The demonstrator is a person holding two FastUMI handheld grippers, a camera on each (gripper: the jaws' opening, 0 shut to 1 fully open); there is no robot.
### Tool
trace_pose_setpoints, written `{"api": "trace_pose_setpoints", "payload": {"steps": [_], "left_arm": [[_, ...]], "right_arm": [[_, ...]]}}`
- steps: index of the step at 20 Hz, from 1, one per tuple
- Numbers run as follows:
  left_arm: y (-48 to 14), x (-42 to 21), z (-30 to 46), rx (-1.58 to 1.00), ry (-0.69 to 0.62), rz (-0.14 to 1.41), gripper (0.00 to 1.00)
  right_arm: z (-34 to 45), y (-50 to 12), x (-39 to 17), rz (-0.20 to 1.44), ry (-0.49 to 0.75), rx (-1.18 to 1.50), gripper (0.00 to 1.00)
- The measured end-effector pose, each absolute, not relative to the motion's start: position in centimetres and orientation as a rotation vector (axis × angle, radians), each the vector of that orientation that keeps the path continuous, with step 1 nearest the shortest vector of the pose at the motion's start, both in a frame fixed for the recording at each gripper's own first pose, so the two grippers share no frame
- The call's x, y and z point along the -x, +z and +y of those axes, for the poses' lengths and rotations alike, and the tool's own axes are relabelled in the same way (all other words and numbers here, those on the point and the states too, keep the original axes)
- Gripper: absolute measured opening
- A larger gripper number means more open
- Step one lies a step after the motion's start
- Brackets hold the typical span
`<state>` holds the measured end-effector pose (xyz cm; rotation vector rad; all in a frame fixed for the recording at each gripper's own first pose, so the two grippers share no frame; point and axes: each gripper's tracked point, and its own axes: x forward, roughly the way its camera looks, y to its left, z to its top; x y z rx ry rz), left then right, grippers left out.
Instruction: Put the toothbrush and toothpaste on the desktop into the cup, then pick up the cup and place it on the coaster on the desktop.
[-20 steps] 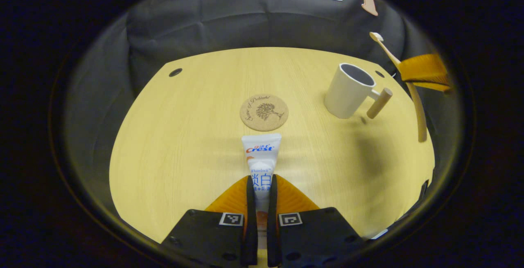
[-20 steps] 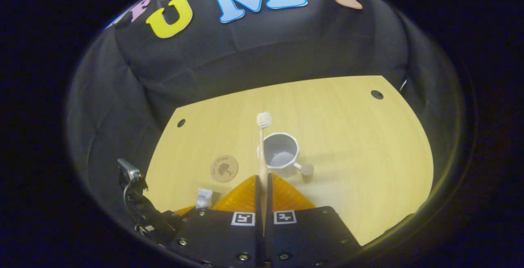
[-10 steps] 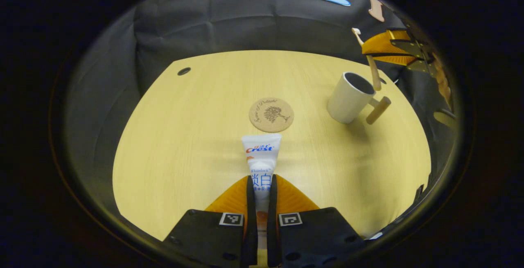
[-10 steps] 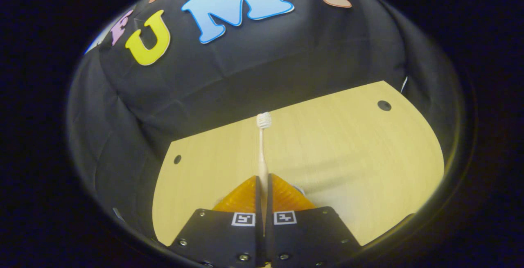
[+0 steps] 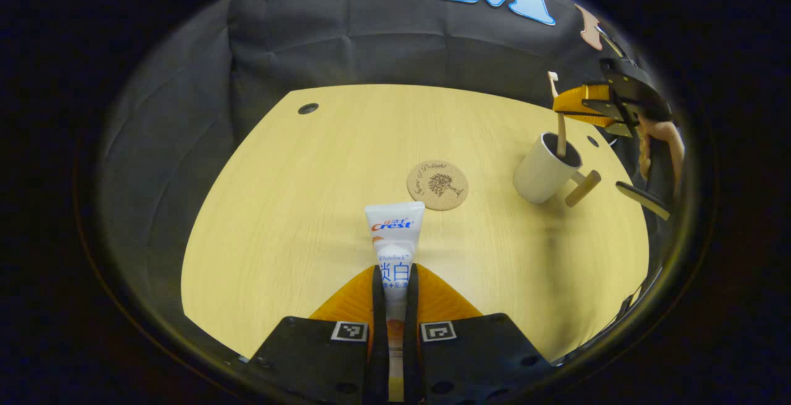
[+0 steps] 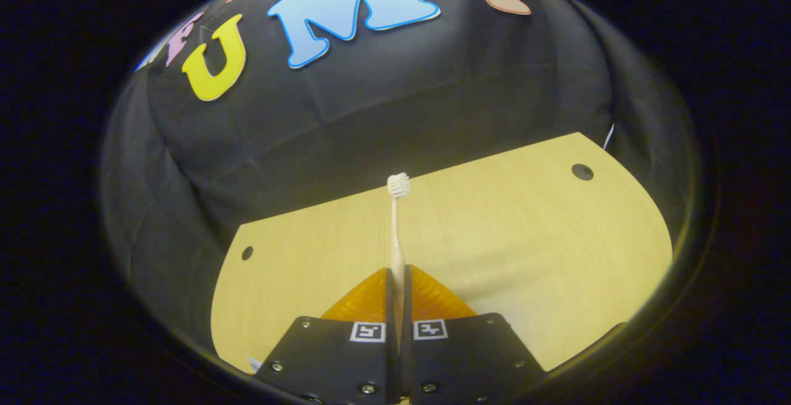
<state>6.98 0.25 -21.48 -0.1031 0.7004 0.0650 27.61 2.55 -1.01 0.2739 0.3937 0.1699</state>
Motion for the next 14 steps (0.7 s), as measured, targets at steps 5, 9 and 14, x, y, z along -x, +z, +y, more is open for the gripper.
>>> {"api": "trace_pose_setpoints", "payload": {"steps": [5, 9, 14], "left_arm": [[-17.6, -7.4, -0.8, 0.110, 0.069, 0.664, 0.17], [-14.3, -9.5, -1.2, 0.102, 0.054, 0.618, 0.17], [-11.6, -12.6, -2.3, 0.081, 0.021, 0.561, 0.17]], "right_arm": [[3.3, -2.4, -27.6, 0.347, 0.185, -0.232, 0.03], [3.7, -3.6, -26.1, 0.360, 0.190, -0.222, 0.05], [3.9, -4.4, -24.0, 0.363, 0.205, -0.183, 0.09]]}}
